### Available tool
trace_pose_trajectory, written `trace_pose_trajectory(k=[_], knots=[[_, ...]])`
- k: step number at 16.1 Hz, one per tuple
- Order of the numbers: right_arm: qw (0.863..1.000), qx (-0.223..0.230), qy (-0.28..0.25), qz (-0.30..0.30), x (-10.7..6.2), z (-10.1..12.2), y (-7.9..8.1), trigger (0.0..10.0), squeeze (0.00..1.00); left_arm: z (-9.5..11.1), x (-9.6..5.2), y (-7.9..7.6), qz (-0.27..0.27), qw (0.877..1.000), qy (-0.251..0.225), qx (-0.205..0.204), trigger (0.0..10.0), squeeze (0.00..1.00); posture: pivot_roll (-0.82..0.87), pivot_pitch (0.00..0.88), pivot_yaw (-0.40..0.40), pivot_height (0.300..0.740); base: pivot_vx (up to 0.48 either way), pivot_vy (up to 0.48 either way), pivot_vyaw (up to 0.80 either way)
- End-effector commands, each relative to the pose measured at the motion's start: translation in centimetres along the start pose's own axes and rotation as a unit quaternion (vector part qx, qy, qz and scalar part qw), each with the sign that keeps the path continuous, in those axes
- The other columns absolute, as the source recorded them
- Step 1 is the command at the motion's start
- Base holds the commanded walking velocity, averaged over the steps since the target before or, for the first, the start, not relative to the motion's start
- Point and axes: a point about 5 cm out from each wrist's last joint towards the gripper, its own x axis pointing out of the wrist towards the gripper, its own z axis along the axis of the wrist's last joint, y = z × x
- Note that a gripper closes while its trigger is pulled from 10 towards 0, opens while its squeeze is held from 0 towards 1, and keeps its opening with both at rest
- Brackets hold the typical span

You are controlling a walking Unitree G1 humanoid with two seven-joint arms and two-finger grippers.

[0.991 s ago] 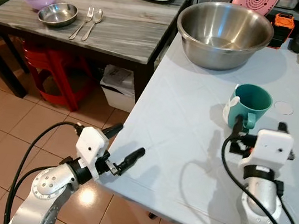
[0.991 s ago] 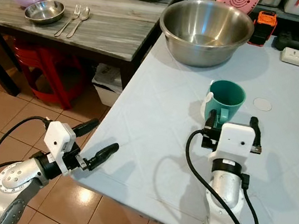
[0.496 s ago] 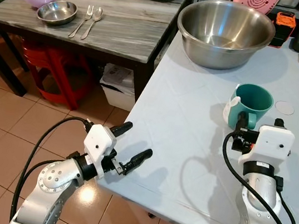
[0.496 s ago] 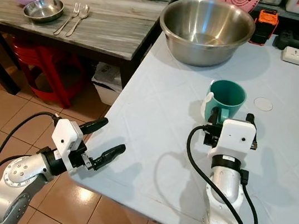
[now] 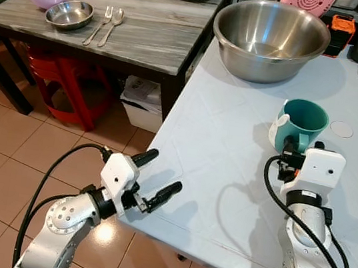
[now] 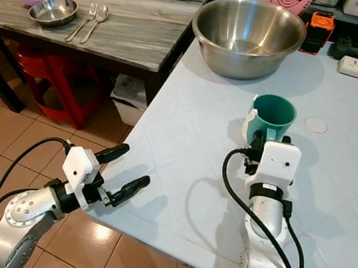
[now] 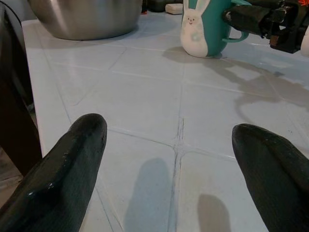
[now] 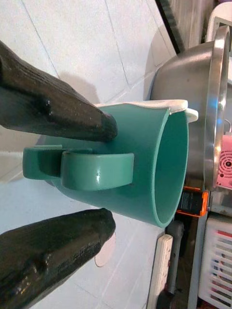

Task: Setting the table

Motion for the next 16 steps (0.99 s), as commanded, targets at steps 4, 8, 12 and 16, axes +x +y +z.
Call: trace_pose_trajectory(k=[4, 8, 12, 16], knots=[[1.000, 0.017, 0.011, 0.005, -0.1, -0.5, 0.2, 0.0, 0.00, -0.4, -0.3, -0.1, -0.013, 1.000, -0.003, -0.015, 10.0, 0.00, -0.15, 0.168, 0.079, 0.740, 0.000, 0.000, 0.00], [1.000, 0.021, 0.014, 0.009, -0.1, -0.7, 0.3, 0.0, 0.00, -0.2, -0.1, -0.1, -0.019, 1.000, -0.010, -0.014, 10.0, 0.00, -0.15, 0.167, 0.080, 0.740, 0.000, 0.000, 0.00], [1.000, 0.023, 0.014, 0.009, 0.0, -0.7, 0.3, 0.0, 0.00, 0.3, 0.1, -0.2, -0.023, 0.999, -0.019, -0.019, 10.0, 0.00, -0.15, 0.167, 0.080, 0.740, 0.000, 0.000, 0.00], [0.999, 0.034, -0.003, 0.016, 0.3, 0.3, 0.6, 0.0, 0.00, 0.9, 0.4, 0.2, -0.012, 1.000, -0.023, -0.017, 10.0, 0.00, -0.14, 0.163, 0.082, 0.740, 0.000, 0.000, 0.00]])
